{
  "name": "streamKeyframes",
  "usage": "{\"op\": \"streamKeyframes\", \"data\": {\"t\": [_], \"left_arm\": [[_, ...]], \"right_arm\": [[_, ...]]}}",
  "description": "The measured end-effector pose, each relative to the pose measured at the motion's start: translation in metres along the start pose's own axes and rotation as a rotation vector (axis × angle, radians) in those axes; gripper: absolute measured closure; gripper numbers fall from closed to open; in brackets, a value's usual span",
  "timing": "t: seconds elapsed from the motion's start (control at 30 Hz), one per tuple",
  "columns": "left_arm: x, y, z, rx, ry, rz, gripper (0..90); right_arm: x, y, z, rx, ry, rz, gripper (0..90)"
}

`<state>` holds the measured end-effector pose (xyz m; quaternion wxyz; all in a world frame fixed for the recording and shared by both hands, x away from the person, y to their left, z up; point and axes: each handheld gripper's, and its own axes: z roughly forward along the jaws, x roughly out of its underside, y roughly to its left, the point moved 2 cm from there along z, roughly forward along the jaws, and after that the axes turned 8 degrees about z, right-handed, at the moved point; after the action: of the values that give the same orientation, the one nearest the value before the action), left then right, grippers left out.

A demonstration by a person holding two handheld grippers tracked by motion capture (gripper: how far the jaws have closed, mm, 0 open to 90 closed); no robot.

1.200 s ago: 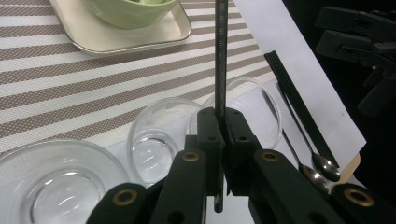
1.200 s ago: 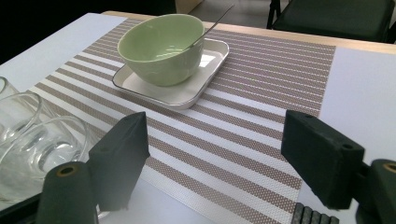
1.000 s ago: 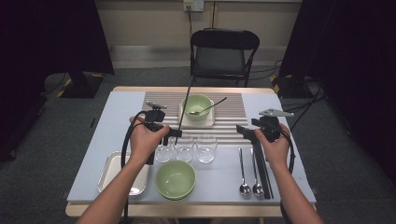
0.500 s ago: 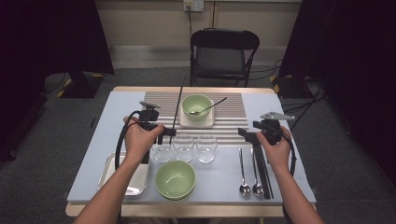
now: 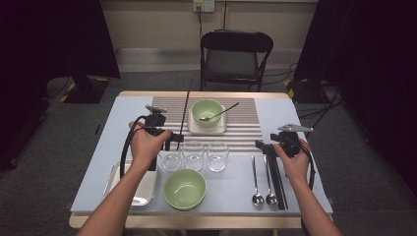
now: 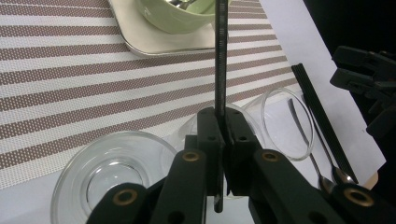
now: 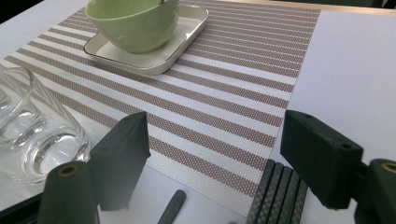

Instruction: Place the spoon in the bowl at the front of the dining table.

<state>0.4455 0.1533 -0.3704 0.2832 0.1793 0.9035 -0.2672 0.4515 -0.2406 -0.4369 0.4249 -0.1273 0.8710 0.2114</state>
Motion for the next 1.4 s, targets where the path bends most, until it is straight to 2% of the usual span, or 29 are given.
{"op": "streamKeyframes", "data": {"t": [0.17,0.47,0.63,0.77,0.9,1.07,1.2,1.4], "left_arm": [[0.000,0.001,0.000,-0.004,-0.003,-0.005,87.0],[-0.003,0.005,0.002,-0.020,0.007,-0.012,87.0],[-0.005,0.002,0.004,-0.017,0.004,-0.012,87.0],[-0.007,0.000,0.005,-0.023,0.010,-0.012,87.0],[-0.008,0.001,0.007,-0.021,0.014,-0.018,86.9],[-0.010,0.003,0.009,-0.039,0.021,-0.007,87.0],[-0.011,0.005,0.010,-0.040,0.020,-0.021,87.0],[-0.012,0.007,0.012,-0.045,0.020,-0.020,87.0]], "right_arm": [[0.003,-0.002,0.001,0.009,0.004,-0.013,23.2],[0.012,-0.010,0.002,0.012,0.018,-0.002,23.1],[0.015,-0.016,0.000,0.028,0.001,0.010,23.0],[0.020,-0.020,0.000,0.040,0.015,0.004,23.0],[0.024,-0.024,0.000,0.048,0.018,0.013,22.8],[0.026,-0.029,-0.003,0.061,0.019,0.014,22.8],[0.029,-0.032,-0.003,0.074,0.031,0.012,22.7],[0.034,-0.040,-0.004,0.086,0.040,0.024,22.8]]}}
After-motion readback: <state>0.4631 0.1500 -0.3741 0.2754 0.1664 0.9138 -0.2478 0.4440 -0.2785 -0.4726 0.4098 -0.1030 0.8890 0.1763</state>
